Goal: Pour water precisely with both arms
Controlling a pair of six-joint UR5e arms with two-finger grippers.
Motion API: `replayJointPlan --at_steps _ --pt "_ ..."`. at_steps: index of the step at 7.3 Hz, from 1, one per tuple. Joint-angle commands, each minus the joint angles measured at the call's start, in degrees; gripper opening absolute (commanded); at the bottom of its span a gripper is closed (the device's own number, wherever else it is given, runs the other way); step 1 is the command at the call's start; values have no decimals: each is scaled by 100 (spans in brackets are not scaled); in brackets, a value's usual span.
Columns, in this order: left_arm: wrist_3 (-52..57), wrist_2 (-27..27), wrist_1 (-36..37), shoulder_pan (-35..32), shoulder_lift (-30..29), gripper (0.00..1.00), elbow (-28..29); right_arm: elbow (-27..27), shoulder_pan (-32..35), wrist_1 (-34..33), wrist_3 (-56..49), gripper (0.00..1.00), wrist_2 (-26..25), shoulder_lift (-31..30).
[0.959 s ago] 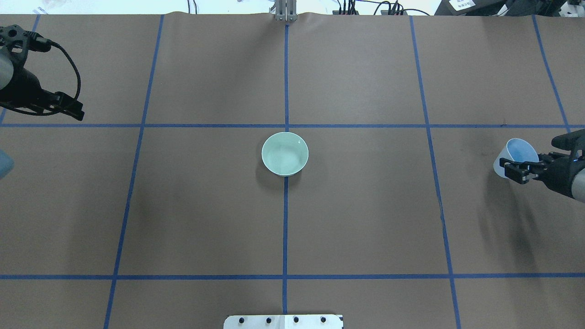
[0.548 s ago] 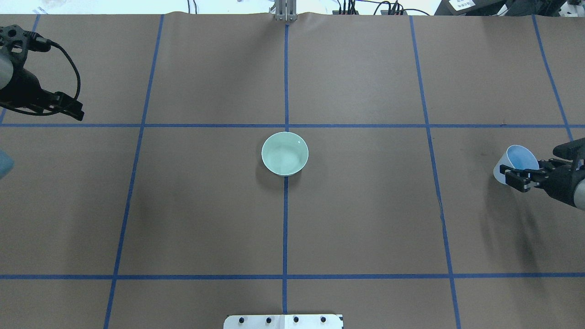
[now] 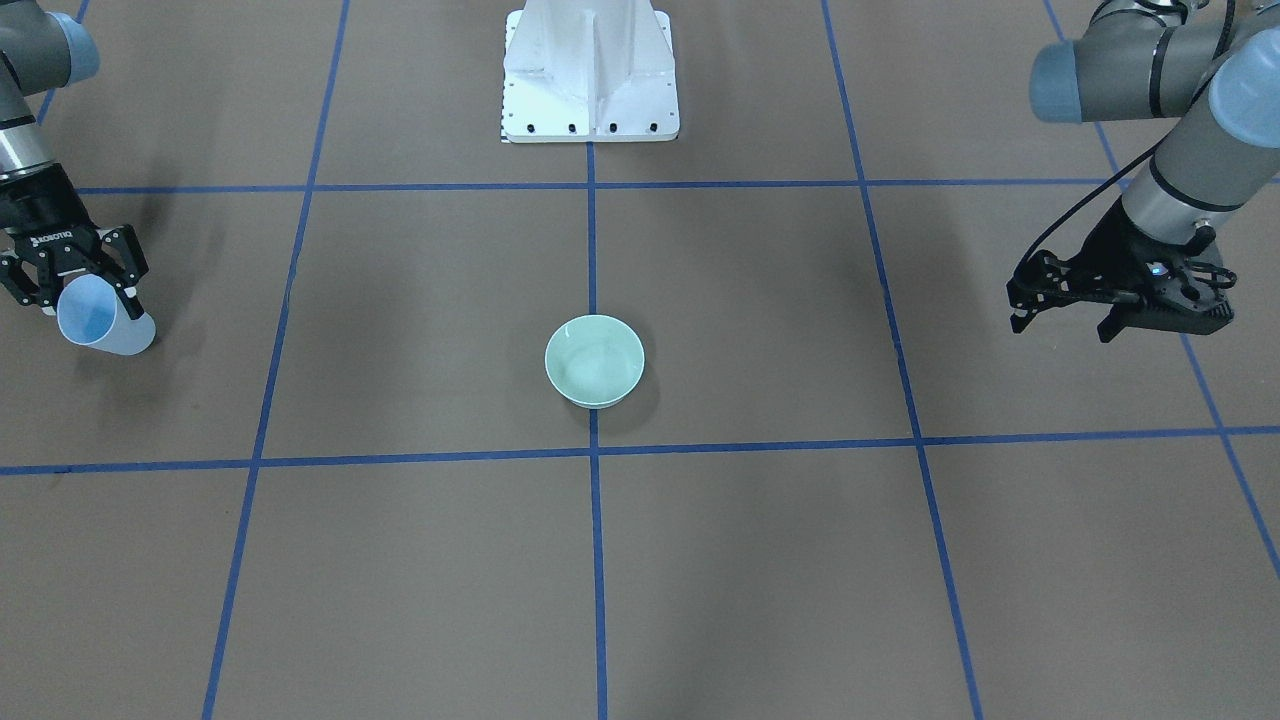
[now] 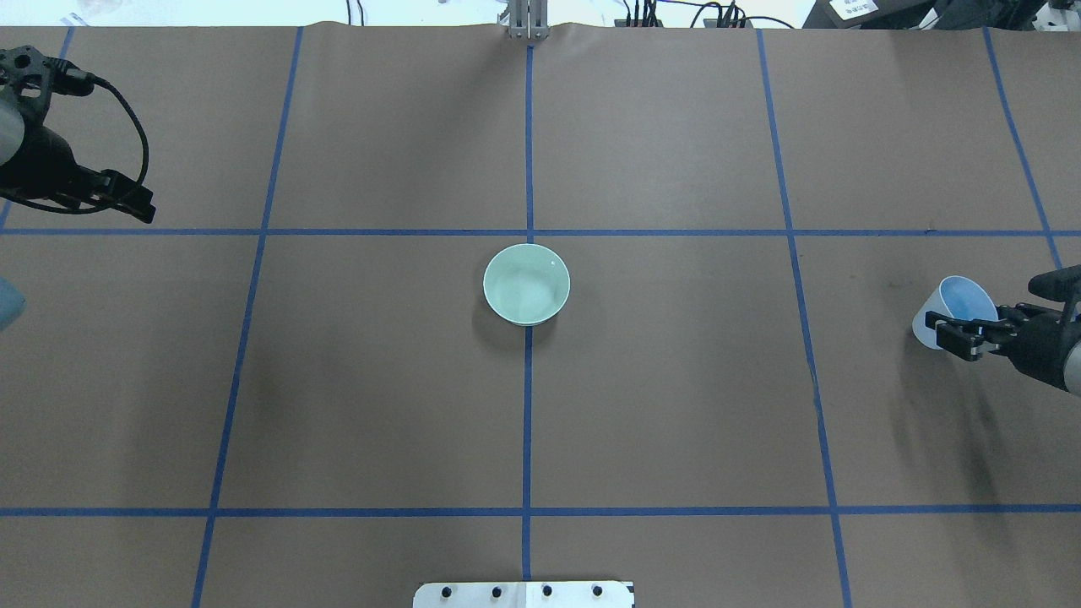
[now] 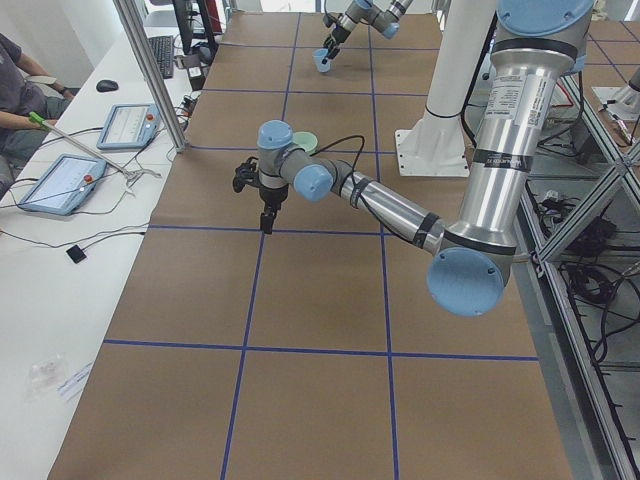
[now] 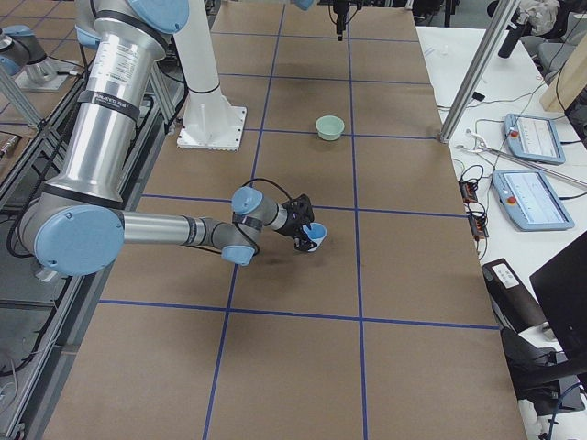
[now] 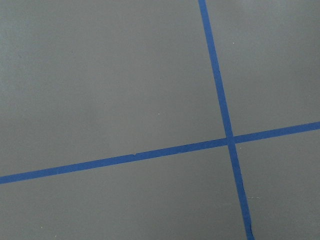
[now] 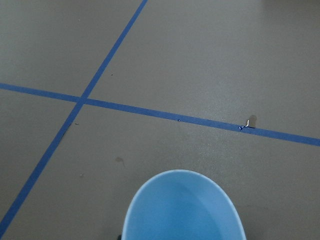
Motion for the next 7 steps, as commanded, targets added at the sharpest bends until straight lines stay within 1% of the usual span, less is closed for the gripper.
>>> replayJointPlan --at_steps 1,2,3,7 --pt "-8 0 0 0 0 100 -14 -86 -45 0 11 68 -70 -2" --pt "-8 0 0 -9 0 100 -15 -86 -54 0 11 75 -70 -2" --pt "-8 0 0 -9 0 100 -15 -86 -54 0 11 99 -70 -2" --pt "-156 9 9 17 -9 100 -67 28 -28 52 -15 100 -53 -37"
